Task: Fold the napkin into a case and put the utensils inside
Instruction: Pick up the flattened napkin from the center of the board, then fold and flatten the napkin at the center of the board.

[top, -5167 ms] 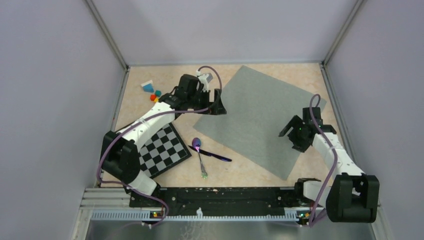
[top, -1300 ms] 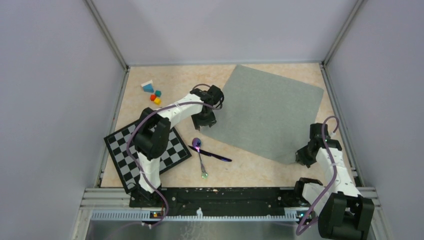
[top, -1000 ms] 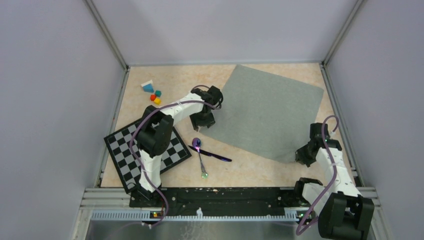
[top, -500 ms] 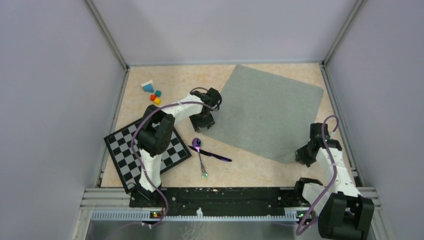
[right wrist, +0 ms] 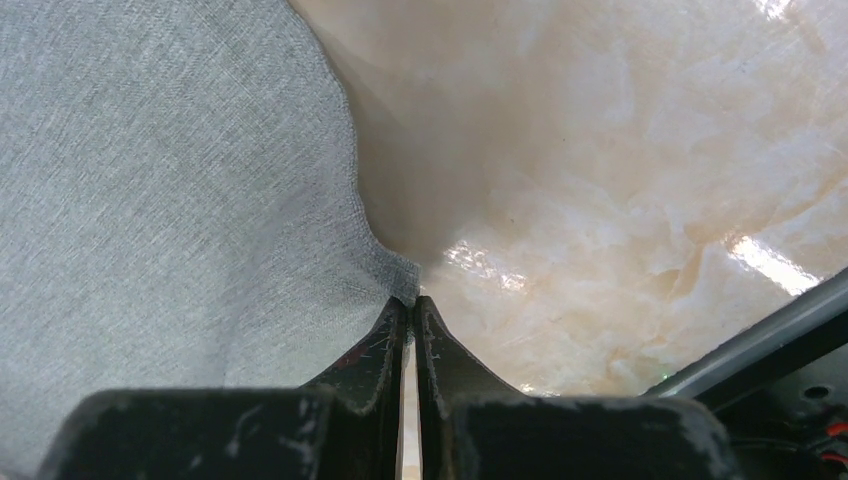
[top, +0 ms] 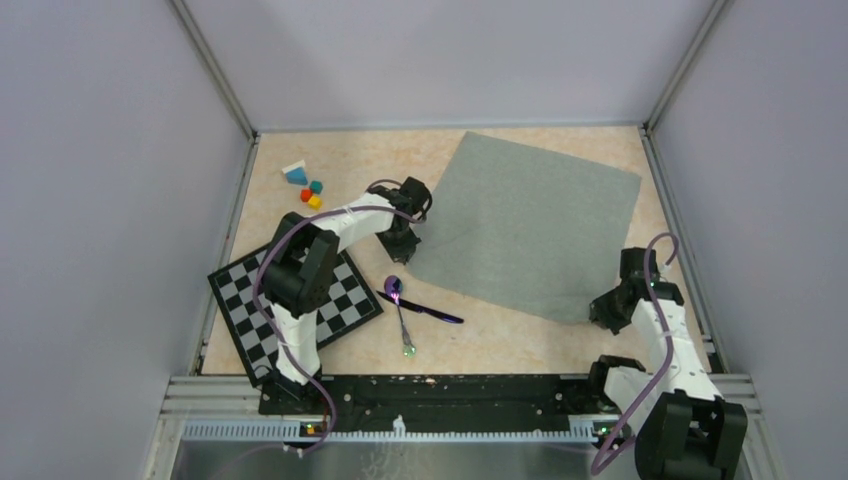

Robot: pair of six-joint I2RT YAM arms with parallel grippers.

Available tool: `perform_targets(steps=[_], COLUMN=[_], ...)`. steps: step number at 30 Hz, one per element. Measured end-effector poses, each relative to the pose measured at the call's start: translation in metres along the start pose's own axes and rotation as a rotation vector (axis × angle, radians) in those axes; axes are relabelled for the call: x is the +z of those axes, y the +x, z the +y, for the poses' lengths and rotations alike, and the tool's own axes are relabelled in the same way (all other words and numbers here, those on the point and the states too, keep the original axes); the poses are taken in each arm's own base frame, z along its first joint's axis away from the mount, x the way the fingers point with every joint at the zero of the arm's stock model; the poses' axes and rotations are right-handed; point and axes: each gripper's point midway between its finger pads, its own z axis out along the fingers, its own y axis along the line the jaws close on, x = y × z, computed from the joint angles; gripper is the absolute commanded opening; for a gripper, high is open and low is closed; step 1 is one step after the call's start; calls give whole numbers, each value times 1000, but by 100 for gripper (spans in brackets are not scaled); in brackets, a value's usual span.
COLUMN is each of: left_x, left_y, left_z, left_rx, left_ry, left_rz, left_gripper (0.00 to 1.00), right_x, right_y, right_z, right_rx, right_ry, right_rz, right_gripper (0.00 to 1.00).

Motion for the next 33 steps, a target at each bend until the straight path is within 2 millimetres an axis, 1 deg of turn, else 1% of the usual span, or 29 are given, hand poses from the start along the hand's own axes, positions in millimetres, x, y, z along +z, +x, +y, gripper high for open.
perform_targets(steps=[4,6,7,8,9,10,11,12,13,14,15,16,17,19,20,21,23,25,26,27,28,29,30,31,32,33], left_x=[-3,-5,-6,-10,-16,-26,-41,-62,-84,-119,-146,-180,-211,-283,-312,-344,-387,-427,-444,-458,-465,-474,-473,-471,-465,-455], left_y=[-1,-2,-2,-2,-3,-4,-8,-14,-19,-25,-29,-33,-37,-44,-47,-50,-55,-64,-70,-77,-83,-92,-101,-112,-121,-133], left_z=[-1,-1,0,1,1,0,-5,-11,-16,-24,-28,-31,-32,-27,-22,-14,-2,4,4,1,-4,-14,-27,-45,-61,-84], left_rx=[9,27,45,63,88,111,134,156,174,206,222,246,264,295,303,310,313,308,300,294,289,283,283,282,285,291], left_ry=[33,54,64,74,94,125,175,243,312,428,510,616,706,908,985,1067,1163,1239,1270,1291,1300,1311,1300,1287,1271,1249], left_rz=[2,-4,-8,-11,-12,-17,-32,-56,-81,-119,-153,-199,-247,-376,-434,-509,-615,-718,-765,-806,-831,-862,-875,-891,-901,-908], left_gripper=[0,0,0,0,0,0,0,0,0,0,0,0,0,0,0,0,0,0,0,0,0,0,0,0,0,0], right_x=[-3,-11,-18,-28,-43,-60,-84,-112,-144,-175,-207,-242,-272,-340,-361,-389,-424,-442,-444,-440,-434,-425,-416,-401,-386,-368], right_y=[2,1,0,-4,-10,-17,-25,-33,-41,-47,-52,-56,-57,-55,-53,-50,-48,-54,-60,-68,-76,-85,-95,-107,-119,-132], right_z=[6,15,21,29,39,50,62,72,81,88,92,95,94,84,79,71,59,52,51,51,54,59,66,77,89,102], right_rx=[-41,-86,-112,-132,-157,-177,-201,-224,-247,-268,-288,-307,-321,-346,-348,-351,-338,-302,-273,-244,-217,-197,-180,-167,-159,-152], right_ry=[-56,-122,-168,-219,-286,-356,-437,-519,-599,-669,-736,-809,-870,-1004,-1045,-1096,-1153,-1167,-1155,-1127,-1094,-1060,-1024,-977,-931,-880], right_rz=[2,-4,-15,-34,-69,-112,-167,-229,-293,-353,-413,-480,-542,-684,-732,-795,-884,-952,-972,-978,-978,-971,-962,-943,-922,-898], right_gripper=[0,0,0,0,0,0,0,0,0,0,0,0,0,0,0,0,0,0,0,0,0,0,0,0,0,0])
